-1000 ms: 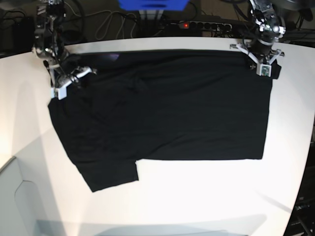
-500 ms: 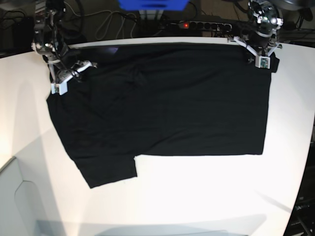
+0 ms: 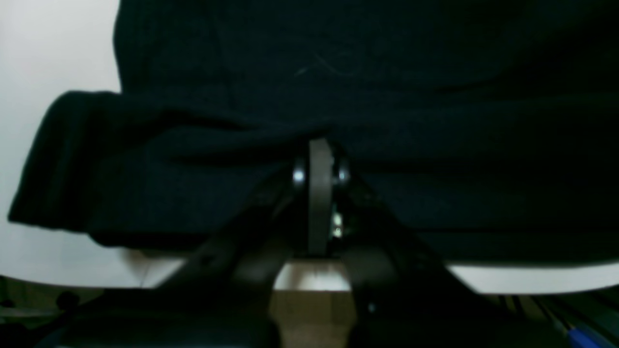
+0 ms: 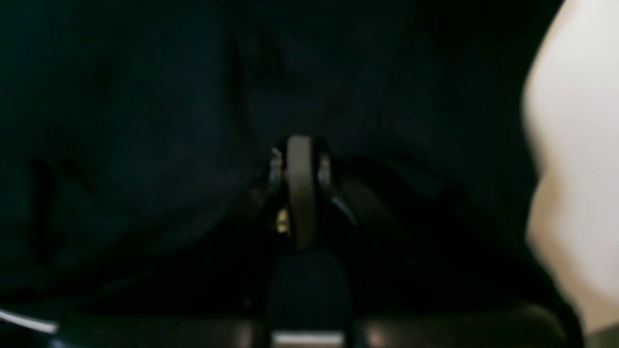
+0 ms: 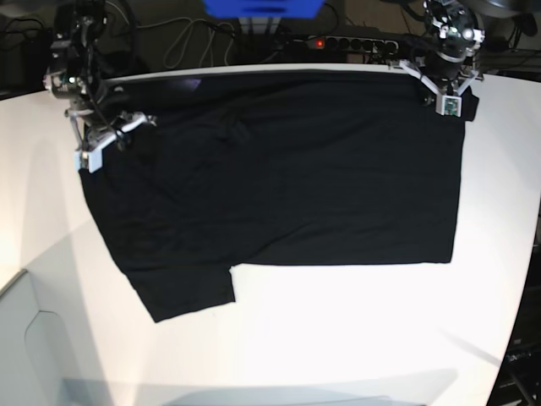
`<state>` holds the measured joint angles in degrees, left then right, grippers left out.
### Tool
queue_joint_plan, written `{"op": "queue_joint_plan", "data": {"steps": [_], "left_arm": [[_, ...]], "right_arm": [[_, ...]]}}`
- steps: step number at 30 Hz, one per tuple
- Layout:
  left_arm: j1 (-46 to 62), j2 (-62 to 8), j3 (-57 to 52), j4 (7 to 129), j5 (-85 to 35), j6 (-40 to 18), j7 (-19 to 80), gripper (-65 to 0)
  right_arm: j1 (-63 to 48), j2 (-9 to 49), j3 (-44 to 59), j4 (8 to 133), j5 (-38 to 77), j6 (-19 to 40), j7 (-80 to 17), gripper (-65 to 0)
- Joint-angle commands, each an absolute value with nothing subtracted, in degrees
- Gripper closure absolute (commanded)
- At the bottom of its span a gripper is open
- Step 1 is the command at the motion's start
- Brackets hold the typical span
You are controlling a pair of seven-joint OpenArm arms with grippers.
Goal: Fold the T-shirt properly
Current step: 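Grasp the collar edge with both grippers and pull it toward the robot, then slide the right gripper along the shirt side toward the hem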
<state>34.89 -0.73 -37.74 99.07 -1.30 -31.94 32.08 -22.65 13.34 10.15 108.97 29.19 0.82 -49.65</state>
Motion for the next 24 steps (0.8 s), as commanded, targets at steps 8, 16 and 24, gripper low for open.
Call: {"op": "queue_joint_plan", "data": {"steps": [8, 16, 24], "left_arm": [[35.8, 0.0, -37.5, 99.3, 2.8, -33.4, 40.4, 0.0], [30.5, 1.7, -42.1, 107.4, 2.8, -33.4, 40.8, 0.0], [26.7, 1.7, -42.5, 115.3, 2.8, -33.4, 41.0, 0.0]], "right_arm": [[-18.7, 13.8, 11.2, 112.8, 29.4, 0.5, -51.7, 0.0], [-14.3, 13.8, 11.1, 113.2, 29.4, 0.5, -51.7, 0.0], [-8.0, 13.8, 11.1, 112.0, 29.3, 0.5, -51.7, 0.0]]}}
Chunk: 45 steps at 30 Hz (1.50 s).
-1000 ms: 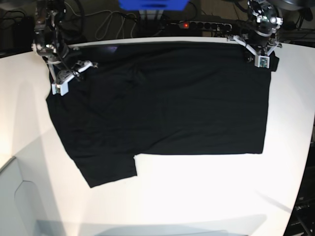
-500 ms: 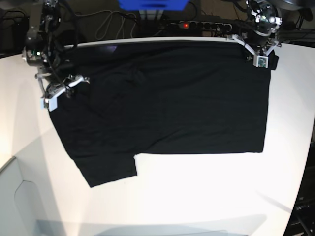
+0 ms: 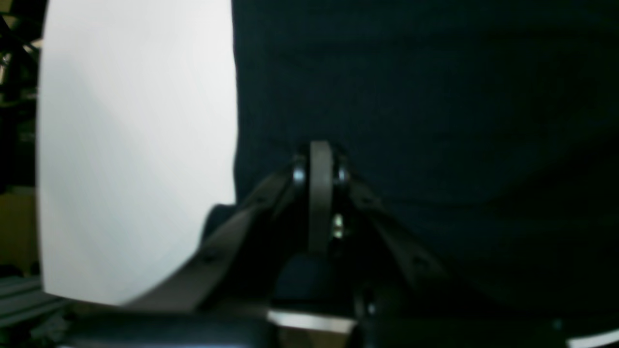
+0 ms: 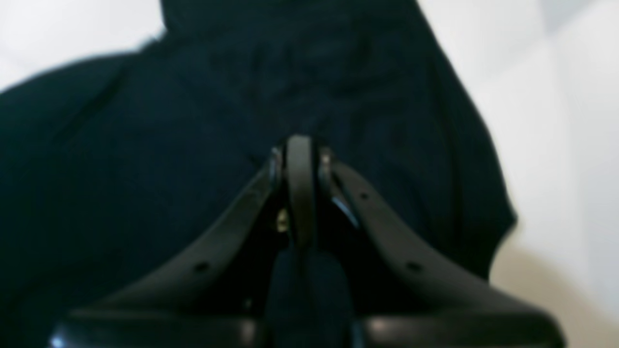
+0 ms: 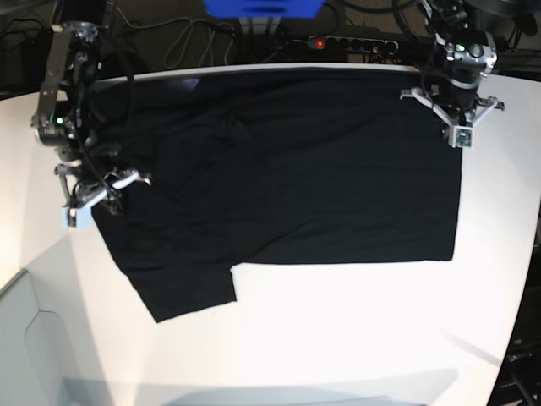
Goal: Fold the T-shirt properly
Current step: 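Slide the right gripper along the shirt side toward the hem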
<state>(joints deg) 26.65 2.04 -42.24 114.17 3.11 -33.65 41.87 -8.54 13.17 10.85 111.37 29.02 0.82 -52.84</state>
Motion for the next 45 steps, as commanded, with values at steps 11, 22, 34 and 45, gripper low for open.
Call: {"op": "queue_joint_plan", "data": {"steps": [11, 22, 34, 45], "left_arm": [[20.1, 3.8, -55.4, 115.6, -2.9, -33.8, 41.0, -2.3], [18.6, -1.3, -68.9, 115.4, -20.2, -33.5, 51.6, -22.7], [18.9, -0.7, -69.5, 115.2, -21.4, -33.5, 52.0, -22.7], [18.9, -0.7, -69.4, 115.1, -21.6, -33.5, 52.1, -22.7]], "right_arm": [[11.8, 16.9, 10.7, 84.2, 29.4, 1.2, -51.2, -15.5], [29.2, 22.3, 10.7, 51.2, 29.4, 24.3, -45.9, -18.4], [30.7, 24.2, 10.6, 38.2, 29.4, 31.7, -42.6, -23.5], [26.2, 20.8, 10.6, 38.5, 29.6, 34.3, -42.8, -23.2]]}}
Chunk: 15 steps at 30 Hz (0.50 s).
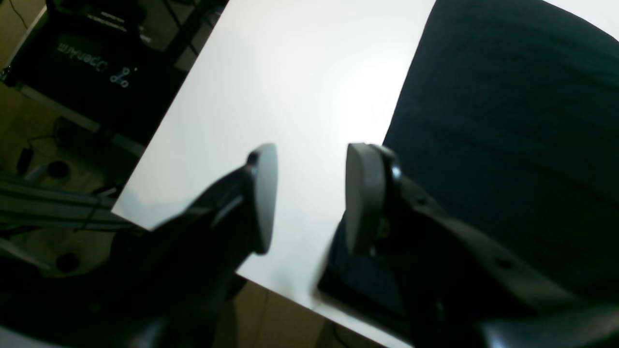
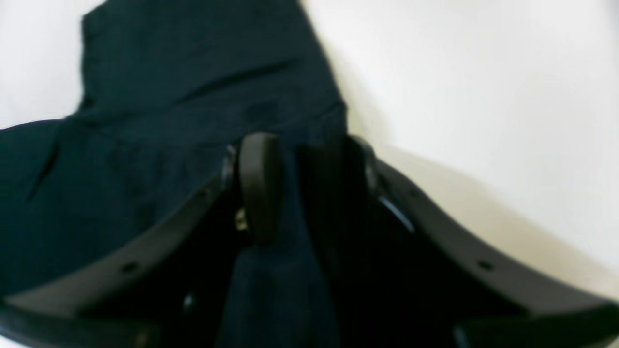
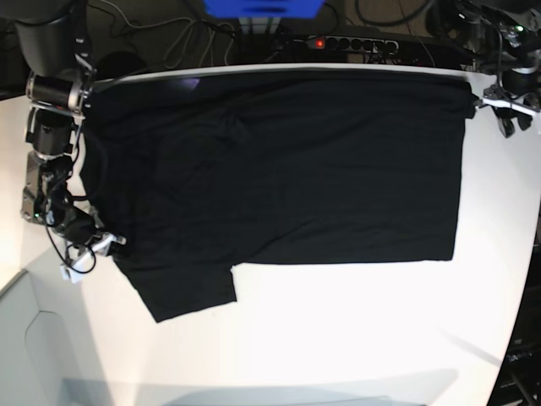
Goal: Fold the T-shirt properly
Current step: 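Slide the right gripper along the shirt side toward the hem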
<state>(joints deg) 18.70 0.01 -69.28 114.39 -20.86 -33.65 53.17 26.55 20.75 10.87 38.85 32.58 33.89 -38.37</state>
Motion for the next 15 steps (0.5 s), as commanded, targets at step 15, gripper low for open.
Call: {"op": "queue_joint_plan", "data": {"steps": [15], "left_arm": [[8.4, -3.1, -69.3, 114.9, -21.7, -34.0, 64.7, -22.8]], "right_arm": [[25.7, 19.7, 7.7, 38.5, 29.3, 34.3, -42.3, -1.1]]}}
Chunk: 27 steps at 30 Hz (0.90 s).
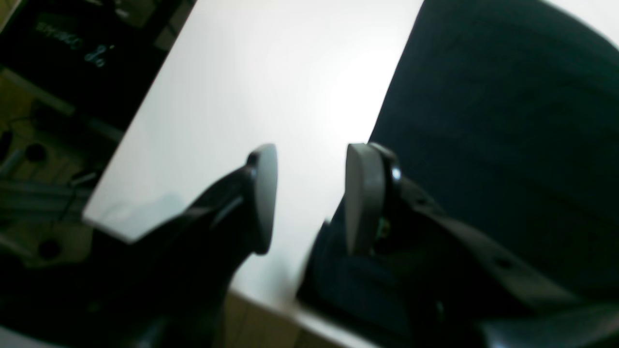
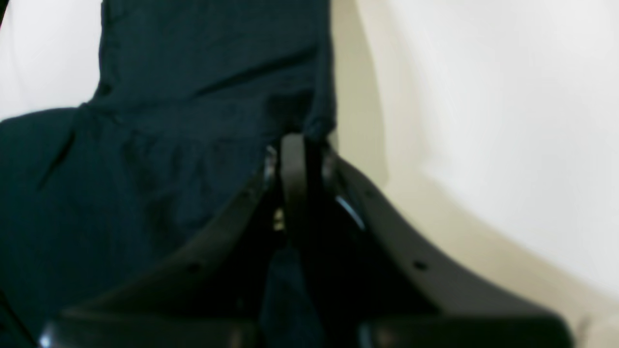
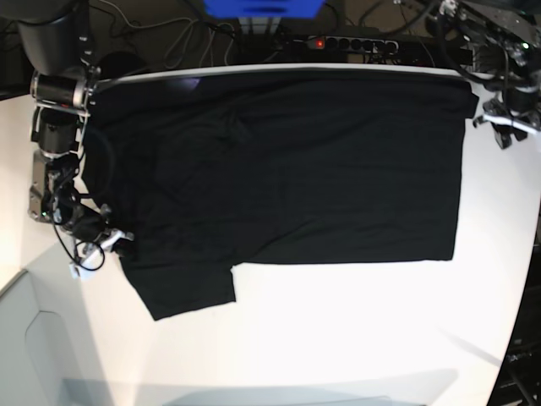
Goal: Fold the T-shirt properly
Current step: 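Slide the right gripper along the shirt side toward the hem, then slide the left gripper along the other shirt side toward the hem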
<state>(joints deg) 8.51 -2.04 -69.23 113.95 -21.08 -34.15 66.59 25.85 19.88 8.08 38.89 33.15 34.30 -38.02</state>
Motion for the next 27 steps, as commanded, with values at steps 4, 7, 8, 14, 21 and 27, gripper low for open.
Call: {"op": "queue_joint_plan", "data": {"steps": [4, 7, 8, 14, 21, 27], "left_arm": [[0.0, -8.0, -61.6, 105.1, -21.7, -34.1, 71.1, -22.9], [-6.0, -10.9, -56.7, 92.4, -21.7, -34.0, 70.7, -22.9], [-8.1, -11.5, -56.5, 88.7, -21.7, -33.9, 70.2, -22.9], [-19.7, -16.6, -56.2, 68.1, -21.1, -33.4, 65.5, -23.0], [-28.4, -23.7, -55.9, 49.9, -21.0, -33.4, 57.9, -23.6], [-32.4, -28.9, -50.4, 35.4, -21.1, -33.4, 49.8, -51.4]], "right_arm": [[25.9, 19.6, 5.4, 38.5, 29.4, 34.3, -42.2, -0.6], [25.9, 18.9, 5.2, 38.5, 29.4, 34.2, -42.2, -0.6], [25.9, 18.9, 5.2, 38.5, 29.4, 34.2, -42.2, -0.6], [25.9, 18.8, 5.2, 38.5, 29.4, 34.2, -42.2, -0.6], [25.6, 18.9, 5.2, 38.5, 29.4, 34.2, -42.2, -0.9], [25.7, 18.9, 4.9, 38.5, 29.4, 34.2, -42.2, -1.0]]}}
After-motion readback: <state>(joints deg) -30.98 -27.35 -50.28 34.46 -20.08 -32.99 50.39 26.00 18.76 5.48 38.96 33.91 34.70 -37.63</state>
